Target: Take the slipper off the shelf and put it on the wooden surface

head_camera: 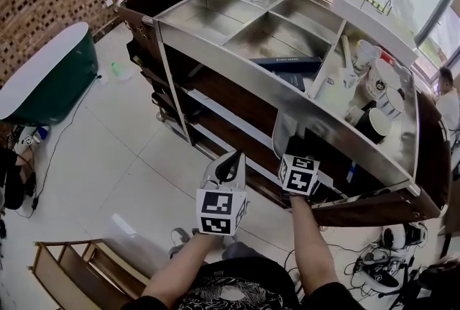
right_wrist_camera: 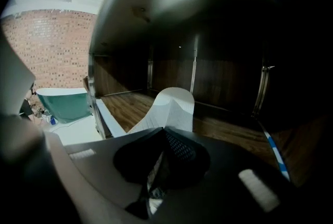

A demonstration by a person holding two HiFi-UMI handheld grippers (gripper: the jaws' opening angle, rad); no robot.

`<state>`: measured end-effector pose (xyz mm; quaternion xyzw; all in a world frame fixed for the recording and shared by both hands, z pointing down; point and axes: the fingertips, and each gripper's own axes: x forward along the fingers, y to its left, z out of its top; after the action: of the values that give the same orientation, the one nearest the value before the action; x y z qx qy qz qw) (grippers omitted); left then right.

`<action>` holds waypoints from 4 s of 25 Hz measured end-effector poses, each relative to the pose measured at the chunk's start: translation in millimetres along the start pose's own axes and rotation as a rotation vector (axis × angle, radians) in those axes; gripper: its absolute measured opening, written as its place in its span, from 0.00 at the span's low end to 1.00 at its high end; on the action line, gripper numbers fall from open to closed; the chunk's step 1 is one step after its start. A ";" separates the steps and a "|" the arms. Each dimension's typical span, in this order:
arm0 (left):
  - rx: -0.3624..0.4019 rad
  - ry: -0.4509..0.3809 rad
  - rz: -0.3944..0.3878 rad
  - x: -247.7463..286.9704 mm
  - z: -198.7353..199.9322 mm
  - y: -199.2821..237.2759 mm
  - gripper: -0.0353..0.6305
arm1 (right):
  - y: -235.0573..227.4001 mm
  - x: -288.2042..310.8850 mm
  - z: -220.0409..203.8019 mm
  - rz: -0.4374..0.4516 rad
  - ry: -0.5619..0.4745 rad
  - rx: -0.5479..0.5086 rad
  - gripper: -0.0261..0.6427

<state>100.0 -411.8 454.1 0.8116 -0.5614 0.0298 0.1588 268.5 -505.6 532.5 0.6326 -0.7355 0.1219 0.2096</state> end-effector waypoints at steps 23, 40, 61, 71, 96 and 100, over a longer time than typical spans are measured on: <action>0.053 -0.077 0.350 -115.7 0.3 53.0 0.06 | 168.4 -126.3 35.8 0.441 -0.180 -0.068 0.05; -0.026 -0.108 0.670 -208.5 -14.1 114.3 0.05 | 295.5 -170.8 34.8 0.783 -0.225 -0.224 0.05; -0.173 -0.193 1.098 -374.6 -43.0 159.8 0.06 | 427.2 -269.2 2.6 1.237 -0.253 -0.404 0.05; -0.240 -0.227 1.396 -492.0 -74.4 159.3 0.06 | 506.4 -354.1 -38.6 1.523 -0.248 -0.529 0.05; -0.425 -0.359 1.900 -793.3 -157.2 115.7 0.06 | 660.5 -626.5 -182.6 2.102 -0.259 -0.866 0.05; -0.441 -0.373 1.968 -829.0 -170.8 97.7 0.06 | 668.2 -656.8 -215.1 2.167 -0.253 -0.920 0.05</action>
<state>-272.9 354.4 450.0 -0.0643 -0.9872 -0.0836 0.1200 -280.9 281.2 475.9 -0.4482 -0.8783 -0.1035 0.1308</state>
